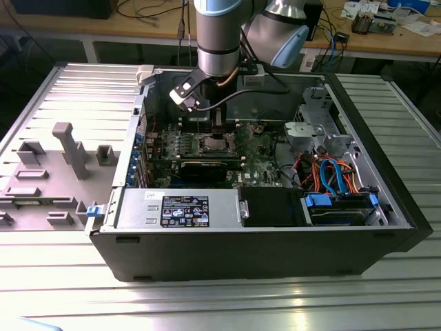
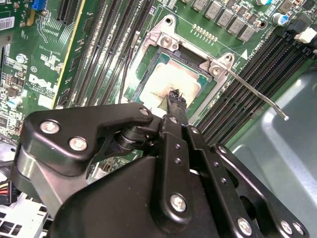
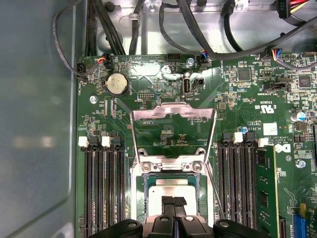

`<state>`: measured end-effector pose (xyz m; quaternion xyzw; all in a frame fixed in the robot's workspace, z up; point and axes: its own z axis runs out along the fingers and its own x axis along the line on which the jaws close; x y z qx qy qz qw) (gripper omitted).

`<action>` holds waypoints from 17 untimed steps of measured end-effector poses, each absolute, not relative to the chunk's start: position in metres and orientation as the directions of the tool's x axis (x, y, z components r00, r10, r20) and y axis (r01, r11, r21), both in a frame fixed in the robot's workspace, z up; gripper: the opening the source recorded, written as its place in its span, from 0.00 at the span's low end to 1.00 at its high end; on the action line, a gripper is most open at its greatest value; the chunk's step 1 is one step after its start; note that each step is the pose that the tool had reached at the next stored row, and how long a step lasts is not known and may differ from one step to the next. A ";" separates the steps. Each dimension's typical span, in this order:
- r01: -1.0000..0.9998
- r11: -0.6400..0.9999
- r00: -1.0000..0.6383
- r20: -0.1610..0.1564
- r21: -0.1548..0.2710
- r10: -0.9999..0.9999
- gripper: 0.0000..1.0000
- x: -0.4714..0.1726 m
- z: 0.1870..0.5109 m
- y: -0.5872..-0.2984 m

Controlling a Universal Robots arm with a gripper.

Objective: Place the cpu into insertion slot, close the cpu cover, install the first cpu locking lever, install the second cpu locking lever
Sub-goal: 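Close the cpu cover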

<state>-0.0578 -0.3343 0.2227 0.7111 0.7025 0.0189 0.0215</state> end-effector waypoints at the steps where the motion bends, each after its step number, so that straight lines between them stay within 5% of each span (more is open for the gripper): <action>1: 0.998 -0.012 0.012 -0.003 0.057 1.000 0.11 -0.058 0.223 -0.334; 17: 0.998 -0.012 0.012 -0.003 0.057 1.000 0.11 -0.058 0.230 -0.334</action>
